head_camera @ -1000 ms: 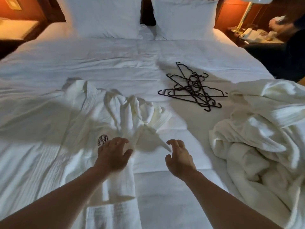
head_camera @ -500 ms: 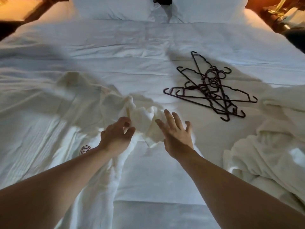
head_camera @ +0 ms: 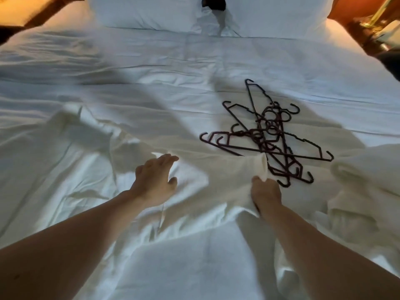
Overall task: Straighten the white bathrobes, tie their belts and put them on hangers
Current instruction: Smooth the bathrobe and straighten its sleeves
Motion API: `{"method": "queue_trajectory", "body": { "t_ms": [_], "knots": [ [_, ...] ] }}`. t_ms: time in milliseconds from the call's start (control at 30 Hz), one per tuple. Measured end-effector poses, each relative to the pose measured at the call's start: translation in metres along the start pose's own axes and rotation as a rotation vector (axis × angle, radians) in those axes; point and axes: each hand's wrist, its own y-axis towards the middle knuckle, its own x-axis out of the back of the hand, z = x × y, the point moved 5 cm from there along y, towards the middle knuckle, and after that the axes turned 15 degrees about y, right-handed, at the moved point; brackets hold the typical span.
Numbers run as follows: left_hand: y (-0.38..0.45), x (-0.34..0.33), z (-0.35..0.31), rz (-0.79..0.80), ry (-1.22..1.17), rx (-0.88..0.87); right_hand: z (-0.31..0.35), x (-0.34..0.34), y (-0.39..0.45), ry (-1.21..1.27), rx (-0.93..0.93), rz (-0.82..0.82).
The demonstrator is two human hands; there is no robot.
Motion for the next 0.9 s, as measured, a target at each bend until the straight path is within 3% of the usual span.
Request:
{"method": "queue_trajectory", "body": {
  "t_ms": [133, 267, 400, 533, 700, 900],
  "knots": [
    [0.026, -0.017, -0.01, 0.071, 0.14, -0.009, -0.016, 0.015, 0.013, -0.011, -0.001, 0.204],
    [0.049, -0.02, -0.016, 0.108, 0.25, -0.006, -0.019, 0.019, 0.022, 0.128, -0.112, 0.269],
    [0.069, -0.008, -0.026, 0.14, 0.373, -0.047, -0.021, 0.03, 0.019, 0.042, -0.044, 0.281],
    [0.084, -0.003, -0.056, -0.009, 0.391, -0.118, -0.028, 0.051, 0.021, -0.055, 0.06, 0.155],
    [0.085, -0.019, -0.054, -0.14, 0.237, -0.067, -0.026, 0.049, 0.014, -0.272, 0.204, 0.059],
    [0.059, -0.017, -0.037, -0.349, 0.136, 0.03, -0.016, 0.034, -0.006, -0.62, 0.572, -0.239]
  ]
}}
